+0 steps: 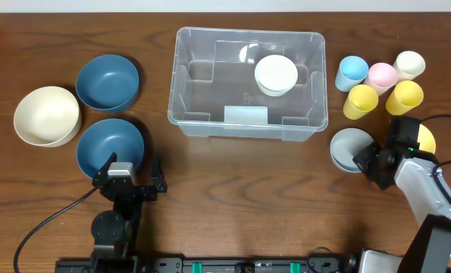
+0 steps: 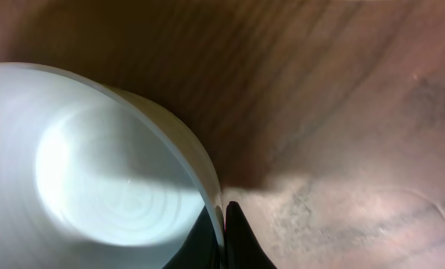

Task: Pack container
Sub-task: 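Move right gripper to the grey bowl and grasp its rim, then carry the grey bowl over the bin and stack it on the white bowl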

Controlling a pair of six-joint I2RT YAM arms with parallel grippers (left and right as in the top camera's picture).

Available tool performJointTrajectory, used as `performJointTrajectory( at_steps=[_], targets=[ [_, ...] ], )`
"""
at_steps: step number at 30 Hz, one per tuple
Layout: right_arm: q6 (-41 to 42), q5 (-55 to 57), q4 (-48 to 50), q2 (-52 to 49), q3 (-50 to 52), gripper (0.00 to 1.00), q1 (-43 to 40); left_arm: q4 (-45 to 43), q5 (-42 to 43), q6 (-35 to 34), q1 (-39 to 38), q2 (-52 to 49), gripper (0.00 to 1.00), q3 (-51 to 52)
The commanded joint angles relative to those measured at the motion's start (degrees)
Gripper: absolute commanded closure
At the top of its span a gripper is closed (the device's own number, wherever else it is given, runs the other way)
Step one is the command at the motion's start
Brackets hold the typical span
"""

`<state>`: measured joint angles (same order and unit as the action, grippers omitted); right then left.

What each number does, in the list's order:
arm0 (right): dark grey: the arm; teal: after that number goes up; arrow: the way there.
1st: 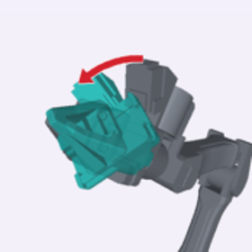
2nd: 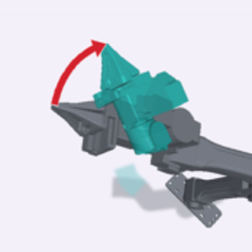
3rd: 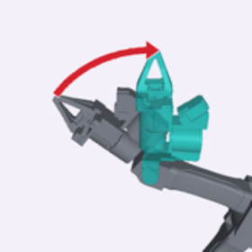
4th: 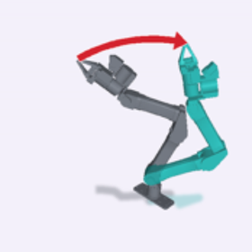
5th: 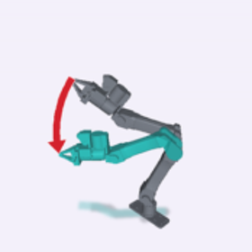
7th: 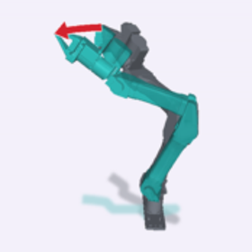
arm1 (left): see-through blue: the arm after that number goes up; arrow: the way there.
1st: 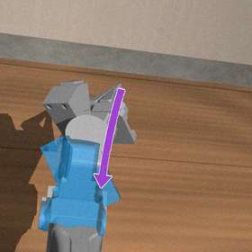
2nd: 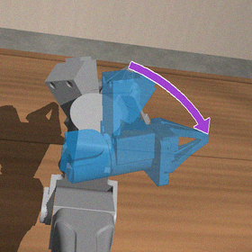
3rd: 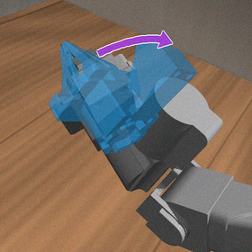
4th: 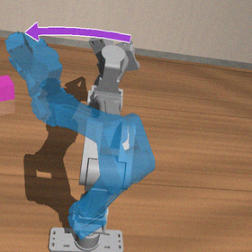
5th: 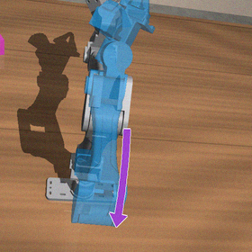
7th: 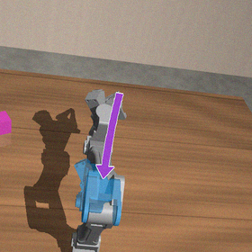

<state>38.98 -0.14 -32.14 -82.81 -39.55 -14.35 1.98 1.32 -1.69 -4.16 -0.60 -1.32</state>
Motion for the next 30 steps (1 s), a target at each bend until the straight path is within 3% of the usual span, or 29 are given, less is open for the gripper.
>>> performJointTrajectory(
  at_steps=[1, 11, 16, 23, 30],
  targets=[
    [-1.42, 0.15, -2.4, 4.0, 0.57, 0.99, -0.28, 2.1, -0.5, -0.35, 0.24, 0.33, 0.02, 1.09],
    [-11.39, -8.83, -17.0, 30.14, -10.14, 0.99, -0.13, 2.1, -0.52, -0.35, 0.24, 0.33, 0.02, 1.09],
    [-14.21, -12.33, -17.57, 37.4, -17.53, 0.99, 3.15, 2.1, -0.5, -0.35, 0.24, 0.33, 0.02, 1.09],
    [-17.09, -9.22, -15.28, 31.34, -27.69, 0.99, 12.87, 2.08, -0.52, -0.35, 0.24, 0.33, 0.02, 1.09],
    [-19.39, -3.37, -15.12, 10.99, -40.72, 0.99, 22.08, 2.08, -0.5, -0.35, 0.24, 0.33, 0.02, 1.09]
  ],
)
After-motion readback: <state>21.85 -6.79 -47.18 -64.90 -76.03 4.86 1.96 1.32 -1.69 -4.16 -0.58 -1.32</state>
